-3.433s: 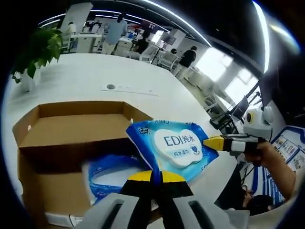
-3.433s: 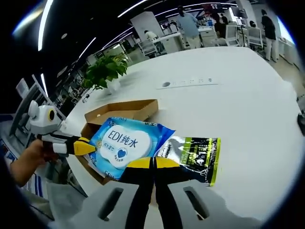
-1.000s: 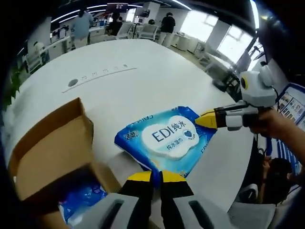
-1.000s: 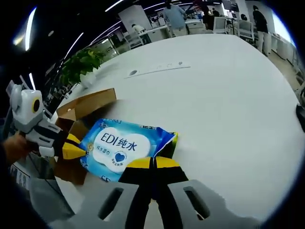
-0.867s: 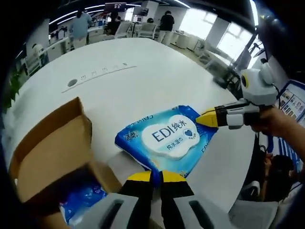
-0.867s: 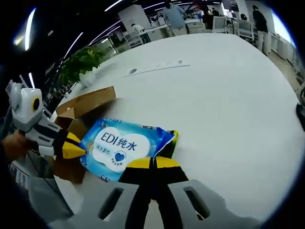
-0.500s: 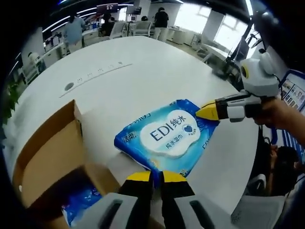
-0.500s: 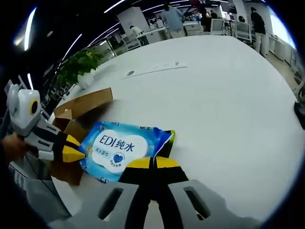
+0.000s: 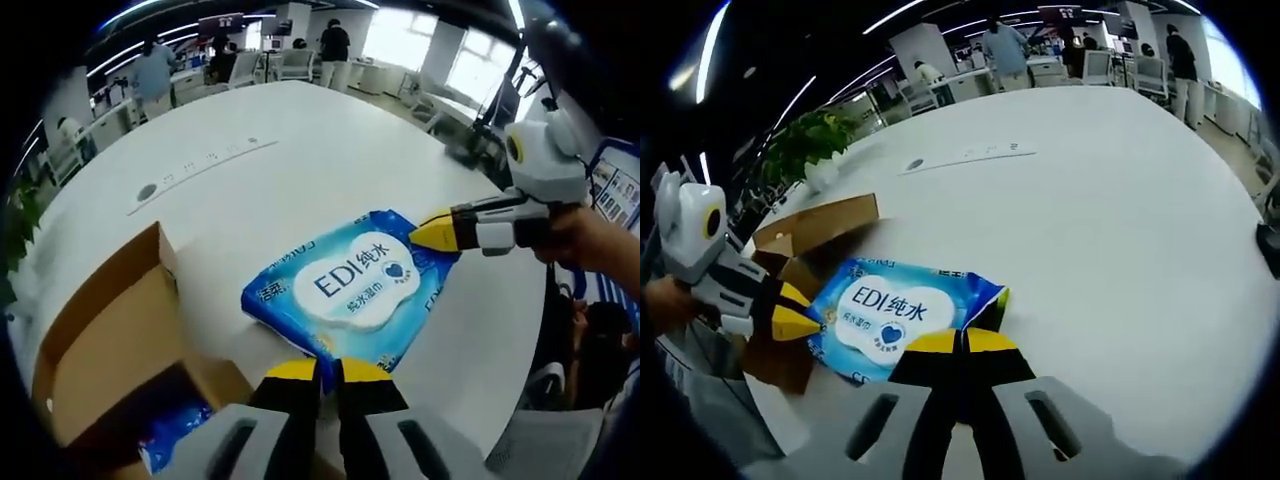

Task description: Operate the shoe box by opening the lid, removing the specified soft item, and placing it in the target area until the item is outside and the box remains undamaged.

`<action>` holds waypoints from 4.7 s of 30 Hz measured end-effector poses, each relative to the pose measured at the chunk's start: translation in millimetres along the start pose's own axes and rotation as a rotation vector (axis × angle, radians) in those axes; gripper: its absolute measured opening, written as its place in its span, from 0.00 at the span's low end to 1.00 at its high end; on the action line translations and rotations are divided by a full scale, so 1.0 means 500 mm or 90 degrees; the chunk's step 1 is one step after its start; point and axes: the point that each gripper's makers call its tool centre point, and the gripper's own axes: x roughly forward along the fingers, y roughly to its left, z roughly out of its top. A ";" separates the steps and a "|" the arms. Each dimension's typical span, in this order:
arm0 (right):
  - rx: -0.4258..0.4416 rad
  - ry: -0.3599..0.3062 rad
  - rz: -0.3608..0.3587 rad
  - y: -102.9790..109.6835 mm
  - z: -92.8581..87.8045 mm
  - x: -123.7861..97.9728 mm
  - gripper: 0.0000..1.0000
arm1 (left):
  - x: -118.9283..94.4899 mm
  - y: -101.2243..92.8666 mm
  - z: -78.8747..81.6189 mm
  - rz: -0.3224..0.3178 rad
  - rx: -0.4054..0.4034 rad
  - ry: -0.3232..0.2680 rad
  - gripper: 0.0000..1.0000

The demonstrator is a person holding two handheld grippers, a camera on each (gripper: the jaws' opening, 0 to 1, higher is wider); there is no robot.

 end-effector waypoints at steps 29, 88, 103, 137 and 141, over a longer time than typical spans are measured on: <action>-0.095 0.011 -0.022 -0.010 -0.010 -0.052 0.12 | -0.080 -0.016 0.011 -0.010 0.028 -0.068 0.18; -0.398 0.041 0.178 0.373 0.045 -0.054 0.25 | -0.246 0.132 -0.135 -0.075 0.101 -0.077 0.25; -0.420 0.059 0.210 0.425 0.028 -0.007 0.25 | -0.241 0.204 -0.170 -0.007 -0.002 -0.085 0.24; -0.517 0.103 0.205 0.490 -0.010 0.133 0.21 | -0.173 0.259 -0.182 0.080 -0.140 -0.060 0.21; -0.521 0.108 0.204 0.491 -0.014 0.141 0.21 | -0.165 0.259 -0.180 0.088 -0.134 -0.055 0.23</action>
